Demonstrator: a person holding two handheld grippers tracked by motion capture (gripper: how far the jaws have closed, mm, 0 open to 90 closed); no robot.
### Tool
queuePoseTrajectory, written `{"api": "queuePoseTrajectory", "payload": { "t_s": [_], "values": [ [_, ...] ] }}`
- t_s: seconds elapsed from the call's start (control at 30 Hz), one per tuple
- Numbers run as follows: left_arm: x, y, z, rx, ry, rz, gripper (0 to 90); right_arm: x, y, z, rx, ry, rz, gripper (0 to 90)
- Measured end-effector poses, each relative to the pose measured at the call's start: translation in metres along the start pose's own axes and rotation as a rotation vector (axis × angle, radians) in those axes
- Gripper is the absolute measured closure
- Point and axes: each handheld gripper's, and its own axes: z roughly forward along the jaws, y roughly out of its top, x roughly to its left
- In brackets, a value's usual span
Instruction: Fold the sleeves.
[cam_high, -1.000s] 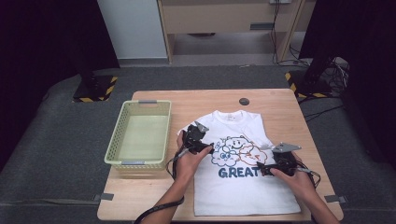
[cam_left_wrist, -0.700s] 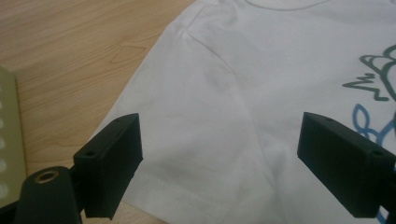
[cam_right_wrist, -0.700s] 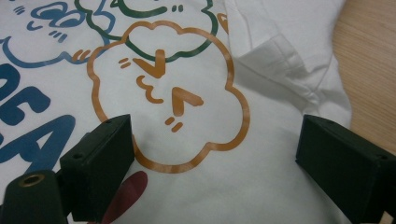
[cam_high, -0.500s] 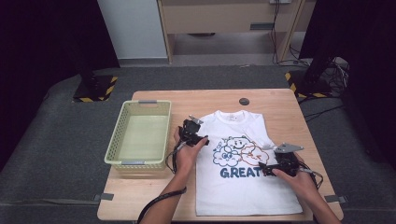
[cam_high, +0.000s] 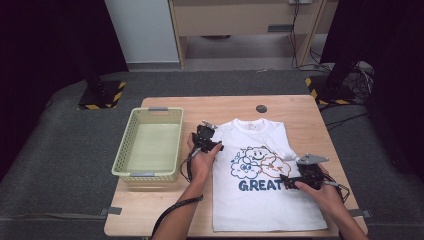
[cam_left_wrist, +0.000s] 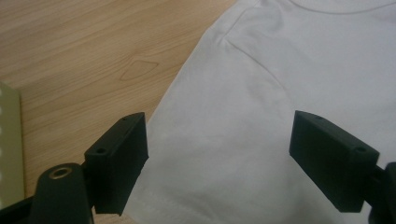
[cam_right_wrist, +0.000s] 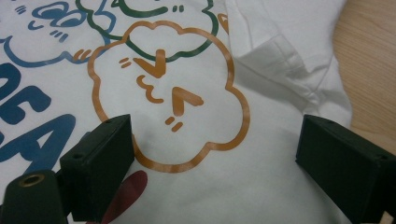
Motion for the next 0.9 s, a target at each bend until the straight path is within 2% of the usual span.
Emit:
{"api": "queuePoseTrajectory", "payload": {
  "t_s": [0.3, 0.37, 0.47, 0.77, 0.9],
  "values": [
    [0.011, -0.005, 0.005, 0.01, 0.011, -0.031, 19.6, -0.002, -0.003, -0.003, 0.001, -0.002, -0.002, 11.3],
    [0.012, -0.009, 0.006, 0.006, 0.004, -0.049, 20.9, -0.002, -0.003, -0.004, 0.001, 0.0, -0.001, 11.3],
    [0.011, -0.012, 0.009, 0.01, 0.021, -0.04, 21.0, -0.003, -0.004, -0.004, 0.001, 0.002, -0.003, 11.3],
    [0.014, -0.01, 0.013, 0.028, -0.002, -0.083, 15.4, -0.005, -0.005, -0.006, 0.002, 0.005, -0.005, 11.3],
    [0.017, -0.013, 0.015, 0.025, -0.013, -0.136, 12.7, -0.005, -0.006, -0.007, 0.001, 0.007, -0.008, 11.3]
  ]
}}
